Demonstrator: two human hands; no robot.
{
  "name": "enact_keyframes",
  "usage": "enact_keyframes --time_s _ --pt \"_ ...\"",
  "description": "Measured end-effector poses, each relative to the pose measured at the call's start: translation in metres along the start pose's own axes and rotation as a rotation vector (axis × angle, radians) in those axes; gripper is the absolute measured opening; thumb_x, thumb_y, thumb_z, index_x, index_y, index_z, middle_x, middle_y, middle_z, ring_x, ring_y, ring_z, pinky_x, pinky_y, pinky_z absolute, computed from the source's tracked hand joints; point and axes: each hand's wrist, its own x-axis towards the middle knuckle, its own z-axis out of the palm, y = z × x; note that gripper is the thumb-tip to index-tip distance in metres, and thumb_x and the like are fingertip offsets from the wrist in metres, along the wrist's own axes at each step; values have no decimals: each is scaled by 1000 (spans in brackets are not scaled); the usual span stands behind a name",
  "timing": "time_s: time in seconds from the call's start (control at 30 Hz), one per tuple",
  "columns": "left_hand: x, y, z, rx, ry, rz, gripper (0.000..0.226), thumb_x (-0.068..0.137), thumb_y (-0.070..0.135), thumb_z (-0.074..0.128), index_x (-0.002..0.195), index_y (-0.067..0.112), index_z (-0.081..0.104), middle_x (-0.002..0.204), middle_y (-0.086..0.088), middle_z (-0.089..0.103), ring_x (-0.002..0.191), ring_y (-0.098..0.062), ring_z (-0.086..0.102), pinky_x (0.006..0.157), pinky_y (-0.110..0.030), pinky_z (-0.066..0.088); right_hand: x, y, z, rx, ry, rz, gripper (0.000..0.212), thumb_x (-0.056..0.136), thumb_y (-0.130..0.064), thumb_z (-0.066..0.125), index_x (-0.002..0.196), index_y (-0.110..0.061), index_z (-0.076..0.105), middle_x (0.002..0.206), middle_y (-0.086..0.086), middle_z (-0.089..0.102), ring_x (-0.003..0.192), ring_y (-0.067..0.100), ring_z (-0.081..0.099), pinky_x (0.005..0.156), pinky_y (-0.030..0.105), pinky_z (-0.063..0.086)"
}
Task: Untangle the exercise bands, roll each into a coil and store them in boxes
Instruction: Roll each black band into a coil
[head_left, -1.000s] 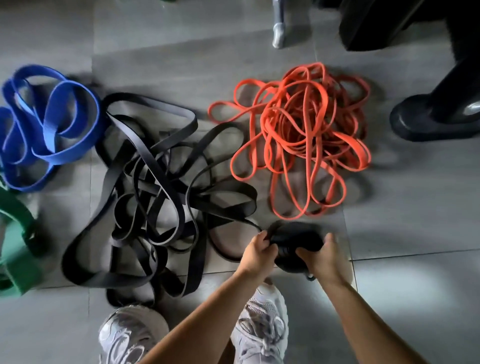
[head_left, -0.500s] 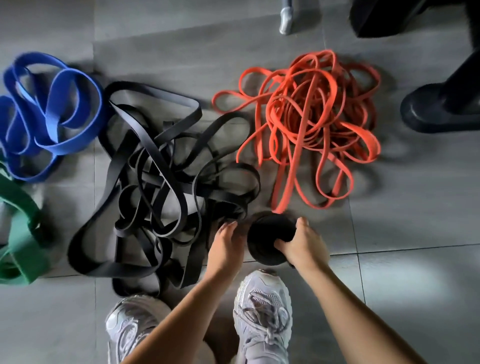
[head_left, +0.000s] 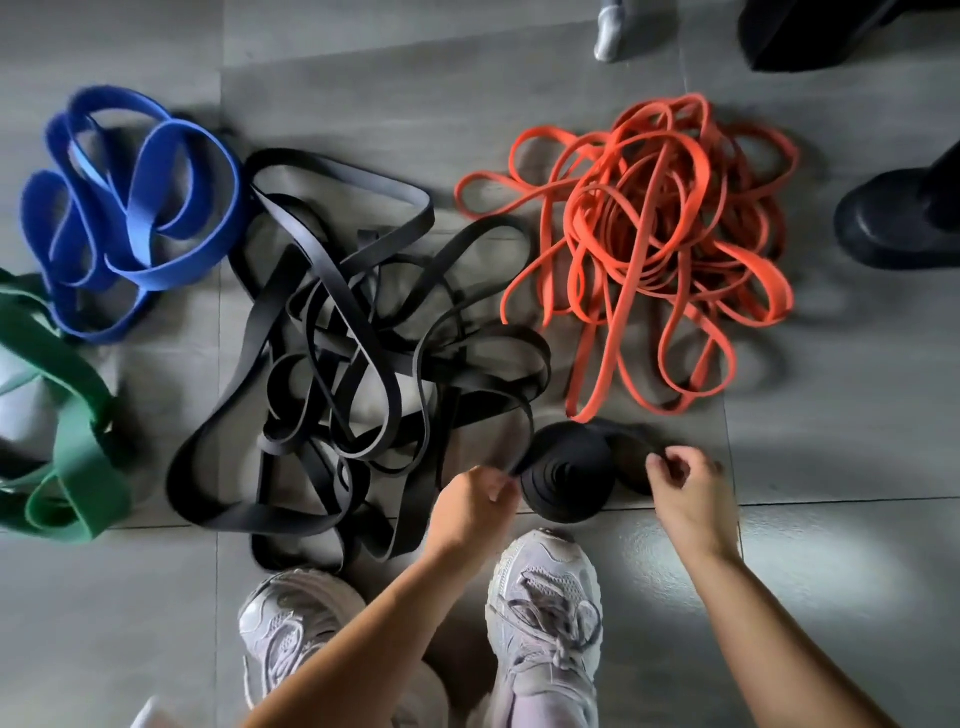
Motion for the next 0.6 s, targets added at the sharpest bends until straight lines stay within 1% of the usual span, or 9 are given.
enact_keyframes --time_s 0.1,0.17,0.23,0.3,0.37,0.4,0.47,0.53,0.6 --pt "0 -13 -14 -42 245 28 6 87 17 56 90 17 61 91 -1 60 85 -19 59 74 -27 46 -14 -17 0 -69 103 -150 26 85 -21 62 109 -10 61 105 19 60 102 39 53 80 42 44" --pt "5 -24 -21 35 341 33 25 87 19 59 111 13 56 107 -4 53 99 -21 53 86 -32 44 -24 -33 4 -44 101 -290 20 83 -15 63 102 -9 64 98 18 61 95 39 55 76 42 45" --pt "10 -34 -25 224 354 18 47 86 25 60 128 12 45 120 -8 48 110 -25 46 92 -34 40 -32 -53 13 -13 -12 -403 18 82 -11 64 100 -9 65 96 15 63 84 34 60 73 38 46" --pt "14 -43 -25 448 292 29 70 84 32 61 143 17 26 138 -8 34 120 -24 41 96 -33 38 -38 -76 27 -33 -160 -434 33 83 -15 64 116 -12 59 106 12 62 85 28 62 74 35 45" --pt "20 -54 -27 621 248 57 85 85 32 60 150 28 5 152 -8 14 128 -24 34 100 -32 34 -38 -96 41 -44 -263 -420 53 84 -19 63 134 -13 46 123 14 57 101 29 60 83 35 43" --pt "23 -59 -30 674 233 63 85 87 30 57 149 32 -1 155 -8 11 130 -25 34 101 -32 33 -35 -103 47 -65 -307 -405 60 85 -20 63 139 -11 39 131 16 51 112 30 56 90 35 41" --pt "31 -64 -44 737 209 74 83 89 21 50 149 35 -5 151 -7 29 125 -26 45 98 -34 36 -30 -115 54 -148 -370 -355 59 86 -22 62 138 -8 38 135 18 48 122 31 49 94 33 37" --pt "37 -68 -63 745 216 99 85 86 13 47 149 37 -4 134 -2 51 112 -25 57 91 -35 41 -25 -124 54 -214 -374 -332 40 84 -22 62 120 -7 53 120 17 59 114 33 54 84 33 41" --pt "38 -72 -86 719 207 106 84 83 8 47 147 41 4 125 -3 57 105 -26 61 86 -36 44 -24 -132 51 -218 -390 -324 18 82 -23 65 92 -9 59 105 16 65 102 32 59 72 32 38"
